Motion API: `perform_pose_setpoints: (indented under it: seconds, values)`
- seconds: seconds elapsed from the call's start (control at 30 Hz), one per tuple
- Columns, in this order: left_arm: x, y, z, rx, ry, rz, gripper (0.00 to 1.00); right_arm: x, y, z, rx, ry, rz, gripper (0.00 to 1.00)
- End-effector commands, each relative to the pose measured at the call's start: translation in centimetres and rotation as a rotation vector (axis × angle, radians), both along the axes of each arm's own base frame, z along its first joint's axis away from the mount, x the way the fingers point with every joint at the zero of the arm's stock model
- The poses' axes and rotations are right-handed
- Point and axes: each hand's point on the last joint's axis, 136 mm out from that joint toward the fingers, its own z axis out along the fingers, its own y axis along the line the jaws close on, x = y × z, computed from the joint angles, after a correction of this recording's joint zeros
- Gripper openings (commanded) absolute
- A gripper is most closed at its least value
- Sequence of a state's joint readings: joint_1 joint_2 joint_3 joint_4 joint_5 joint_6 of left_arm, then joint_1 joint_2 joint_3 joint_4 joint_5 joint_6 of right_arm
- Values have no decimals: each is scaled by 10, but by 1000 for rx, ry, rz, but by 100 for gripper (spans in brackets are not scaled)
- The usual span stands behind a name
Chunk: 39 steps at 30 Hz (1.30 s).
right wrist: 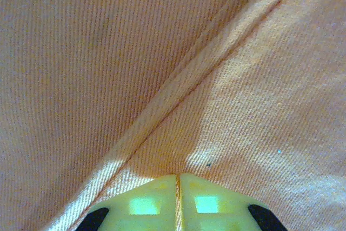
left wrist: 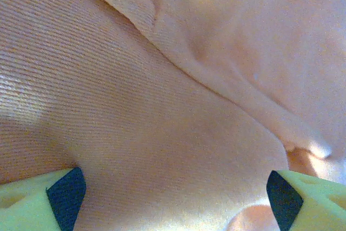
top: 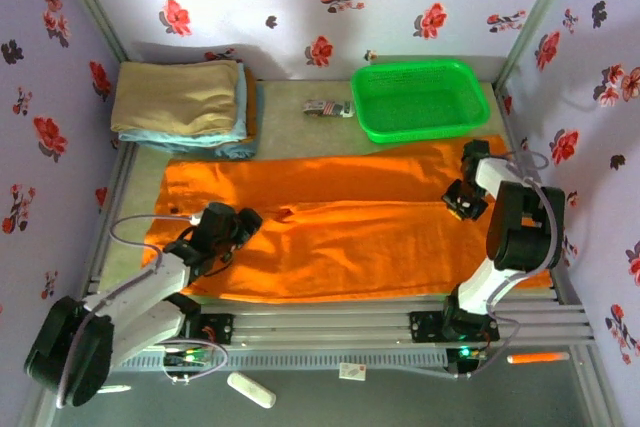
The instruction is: Fold and stack the trousers
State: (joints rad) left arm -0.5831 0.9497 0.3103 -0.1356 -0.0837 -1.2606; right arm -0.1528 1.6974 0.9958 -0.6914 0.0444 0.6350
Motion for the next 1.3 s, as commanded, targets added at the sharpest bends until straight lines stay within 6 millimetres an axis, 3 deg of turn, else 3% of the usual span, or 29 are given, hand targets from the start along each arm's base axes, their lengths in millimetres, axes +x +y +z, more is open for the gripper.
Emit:
perform_pose_setpoints:
  seconds: [0.0, 0.07, 0.17, 0.3, 0.4, 0.5, 0.67, 0.8, 1.0, 1.17, 1.23, 1.27]
  values:
    - [-29, 8, -12, 22, 120, 68, 91, 9, -19, 12, -87, -3, -11, 13]
    - [-30, 4, 1, 13, 101, 44, 91, 14, -13, 20, -60, -35, -5, 15]
    - [-17, 16, 42, 68, 32, 9, 93, 23, 8, 46, -55, -109, 64, 21]
    - [28, 64, 105, 145, -66, 17, 95, 29, 52, 80, -75, -187, 214, 31]
    - [71, 103, 121, 247, -65, 47, 93, 31, 86, 85, -36, -233, 291, 35]
    - [114, 125, 107, 281, 11, 49, 76, 30, 113, 77, 51, -252, 329, 37]
    - [154, 132, 53, 213, 177, 102, 69, 30, 125, 75, 100, -276, 358, 41]
    - [170, 138, 25, 195, 245, 136, 75, 26, 122, 81, 86, -299, 380, 43]
    - [190, 141, 10, 192, 294, 143, 79, 23, 118, 82, 73, -320, 402, 43]
    - [194, 145, 12, 197, 285, 155, 82, 24, 121, 72, 117, -323, 395, 43]
    - [196, 144, 5, 191, 323, 143, 78, 26, 124, 66, 140, -315, 393, 43]
    - [196, 142, 0, 180, 337, 132, 71, 27, 126, 64, 152, -312, 394, 43]
